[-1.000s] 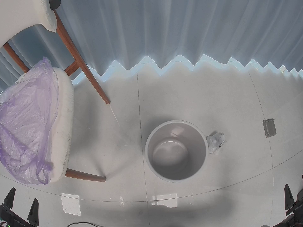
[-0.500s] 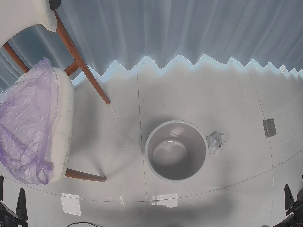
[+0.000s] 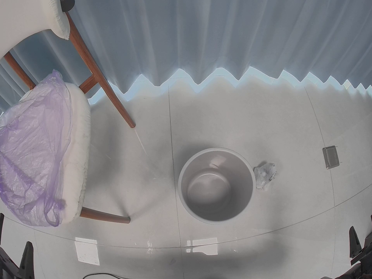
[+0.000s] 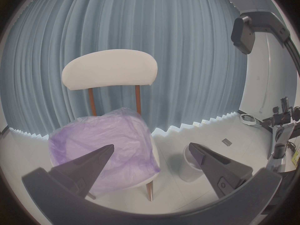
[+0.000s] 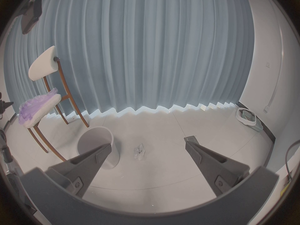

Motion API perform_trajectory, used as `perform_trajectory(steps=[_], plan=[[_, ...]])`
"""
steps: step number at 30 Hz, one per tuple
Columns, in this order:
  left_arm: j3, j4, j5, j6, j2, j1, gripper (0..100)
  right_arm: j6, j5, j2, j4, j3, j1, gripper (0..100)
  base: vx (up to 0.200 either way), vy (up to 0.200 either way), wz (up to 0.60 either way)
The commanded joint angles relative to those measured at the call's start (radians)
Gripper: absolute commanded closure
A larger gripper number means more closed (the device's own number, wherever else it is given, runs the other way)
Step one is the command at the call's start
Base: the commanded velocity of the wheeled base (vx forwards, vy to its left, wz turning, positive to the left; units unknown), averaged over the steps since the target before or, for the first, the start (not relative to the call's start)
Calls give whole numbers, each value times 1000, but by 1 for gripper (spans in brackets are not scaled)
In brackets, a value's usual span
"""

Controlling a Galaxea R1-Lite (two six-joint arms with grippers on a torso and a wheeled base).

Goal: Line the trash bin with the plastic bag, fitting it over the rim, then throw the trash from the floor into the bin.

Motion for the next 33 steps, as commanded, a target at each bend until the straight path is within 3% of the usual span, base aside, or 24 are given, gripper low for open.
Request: perform_trajectory(steps=[1, 10, 20, 24, 33], plan=[[-86, 44, -26, 2, 25, -1, 0, 0, 0, -17, 0, 18, 0, 0, 0, 0, 0], [-292, 44, -84, 62, 386, 3, 0, 0, 0, -17, 0, 18, 0, 0, 0, 0, 0], [-373, 42, -90, 258, 677, -60, 0, 0, 0, -17, 0, 18, 0, 0, 0, 0, 0], [-378, 41, -81, 306, 720, -104, 0, 0, 0, -17, 0, 18, 0, 0, 0, 0, 0], [-450, 35, -55, 349, 832, -320, 0, 0, 0, -17, 0, 18, 0, 0, 0, 0, 0]])
